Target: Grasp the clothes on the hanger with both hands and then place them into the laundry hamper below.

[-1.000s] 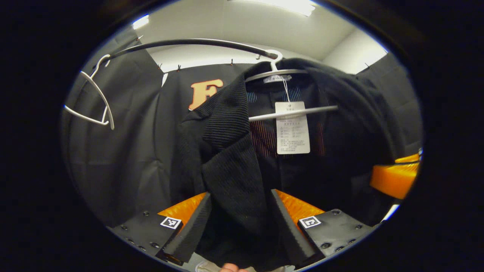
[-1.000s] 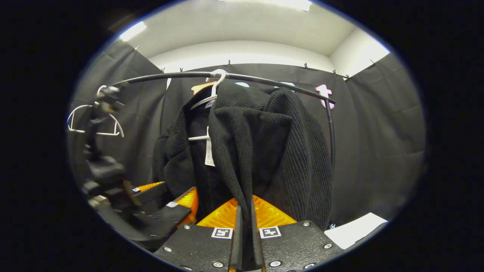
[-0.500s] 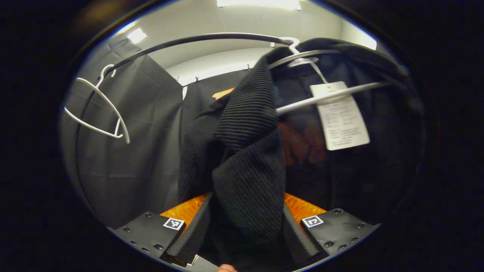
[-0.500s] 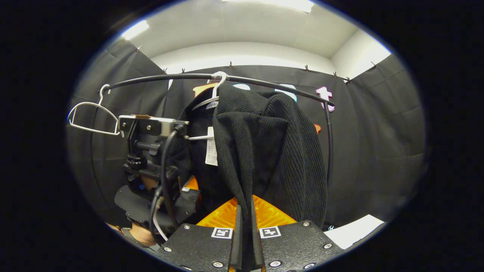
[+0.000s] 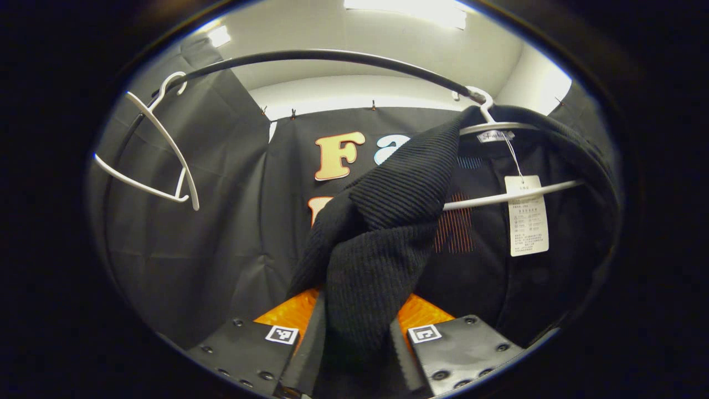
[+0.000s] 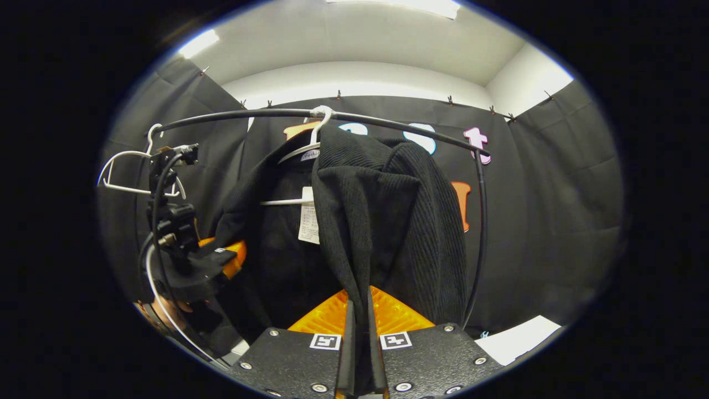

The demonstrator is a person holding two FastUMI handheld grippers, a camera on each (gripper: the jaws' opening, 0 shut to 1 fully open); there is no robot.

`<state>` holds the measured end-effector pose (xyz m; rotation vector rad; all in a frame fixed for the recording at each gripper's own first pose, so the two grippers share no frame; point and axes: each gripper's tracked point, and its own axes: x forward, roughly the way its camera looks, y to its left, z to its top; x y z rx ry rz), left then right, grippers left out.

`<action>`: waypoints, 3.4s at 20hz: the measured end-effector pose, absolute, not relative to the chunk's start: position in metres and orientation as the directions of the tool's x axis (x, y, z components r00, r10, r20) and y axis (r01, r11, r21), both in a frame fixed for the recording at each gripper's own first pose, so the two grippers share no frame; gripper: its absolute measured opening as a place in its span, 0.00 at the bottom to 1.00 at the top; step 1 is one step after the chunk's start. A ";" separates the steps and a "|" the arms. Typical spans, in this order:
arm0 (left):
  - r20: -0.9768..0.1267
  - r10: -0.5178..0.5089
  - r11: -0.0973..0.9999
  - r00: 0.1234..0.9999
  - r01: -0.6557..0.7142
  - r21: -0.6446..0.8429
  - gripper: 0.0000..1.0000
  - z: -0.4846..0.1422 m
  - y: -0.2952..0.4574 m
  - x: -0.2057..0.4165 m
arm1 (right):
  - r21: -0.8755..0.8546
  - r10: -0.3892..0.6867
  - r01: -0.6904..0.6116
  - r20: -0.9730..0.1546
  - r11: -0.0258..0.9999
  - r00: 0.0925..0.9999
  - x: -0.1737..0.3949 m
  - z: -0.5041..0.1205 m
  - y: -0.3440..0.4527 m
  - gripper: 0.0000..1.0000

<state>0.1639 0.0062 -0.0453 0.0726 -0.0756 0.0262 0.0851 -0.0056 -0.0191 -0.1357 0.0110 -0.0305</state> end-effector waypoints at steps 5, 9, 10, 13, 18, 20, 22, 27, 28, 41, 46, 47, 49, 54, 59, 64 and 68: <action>0.084 -0.051 0.998 0.995 0.047 0.040 0.16 -0.024 0.002 0.156 | -0.082 -0.040 0.040 0.001 0.996 0.999 0.076 -0.016 -0.012 0.11; 0.058 -0.183 0.983 0.981 0.182 0.021 0.13 -0.017 -0.011 0.140 | -0.097 -0.090 0.094 0.038 0.991 0.995 0.065 0.001 -0.026 0.05; 0.058 -0.157 0.987 0.986 0.156 0.029 0.11 -0.015 -0.006 0.138 | -0.102 -0.093 0.097 0.042 0.990 0.995 0.064 0.004 -0.026 0.05; 0.081 -0.120 0.992 0.989 0.122 -0.016 0.10 -0.002 -0.001 0.126 | -0.103 -0.101 0.108 0.075 0.989 0.992 0.063 0.020 -0.031 0.05; 0.130 -0.056 0.998 0.990 0.054 0.015 0.10 0.025 0.009 0.126 | -0.099 -0.134 0.151 0.156 0.984 0.979 0.058 0.061 -0.043 0.03; 0.130 -0.078 0.997 0.989 0.073 0.038 0.10 0.033 0.003 0.127 | -0.116 -0.147 0.171 0.194 0.978 0.970 0.058 0.085 -0.050 0.03; 0.118 -0.099 0.995 0.988 0.095 0.037 0.12 0.038 -0.001 0.131 | -0.111 -0.143 0.169 0.215 0.979 0.966 0.064 0.106 -0.055 0.03; 0.101 -0.099 0.995 0.990 0.095 0.036 0.07 0.041 0.007 0.136 | -0.183 -0.138 0.190 0.262 0.965 0.955 0.087 0.157 -0.081 0.03; 0.097 -0.102 0.994 0.990 0.099 0.035 0.07 0.040 0.006 0.136 | -0.190 -0.145 0.200 0.270 0.961 0.952 0.092 0.168 -0.088 0.03; 0.082 -0.066 0.997 0.995 0.062 0.046 0.10 0.046 0.017 0.166 | -0.144 -0.213 0.232 0.136 0.962 0.967 0.159 0.133 -0.157 0.02; 0.097 -0.004 0.998 0.995 -0.002 0.056 0.09 0.058 0.034 0.184 | -0.132 -0.183 0.189 0.062 0.973 0.981 0.157 0.076 -0.132 0.02; 0.100 0.005 0.997 0.995 -0.012 0.072 0.09 0.059 0.035 0.188 | -0.143 -0.176 0.182 0.053 0.973 0.983 0.156 0.068 -0.127 0.02; 0.105 0.019 0.995 0.994 -0.029 0.093 0.10 0.062 0.040 0.198 | -0.174 -0.155 0.159 0.037 0.972 0.987 0.151 0.054 -0.114 0.02; 0.055 0.089 0.988 0.995 -0.095 0.121 0.10 0.045 0.071 0.224 | -0.168 -0.095 0.094 -0.003 0.981 0.995 0.136 0.032 -0.079 0.02; -0.013 0.120 0.983 0.993 -0.117 0.142 0.09 0.011 0.094 0.219 | -0.130 -0.057 0.052 -0.037 0.990 0.998 0.121 0.013 -0.055 0.02; -0.067 0.150 0.975 0.986 -0.136 0.173 0.10 -0.014 0.113 0.202 | -0.104 -0.015 0.007 -0.080 0.995 0.997 0.114 -0.008 -0.036 0.02; -0.133 0.140 0.976 0.981 -0.114 0.187 0.09 -0.041 0.112 0.179 | -0.094 0.047 -0.058 -0.118 0.994 0.992 0.123 -0.021 -0.016 0.02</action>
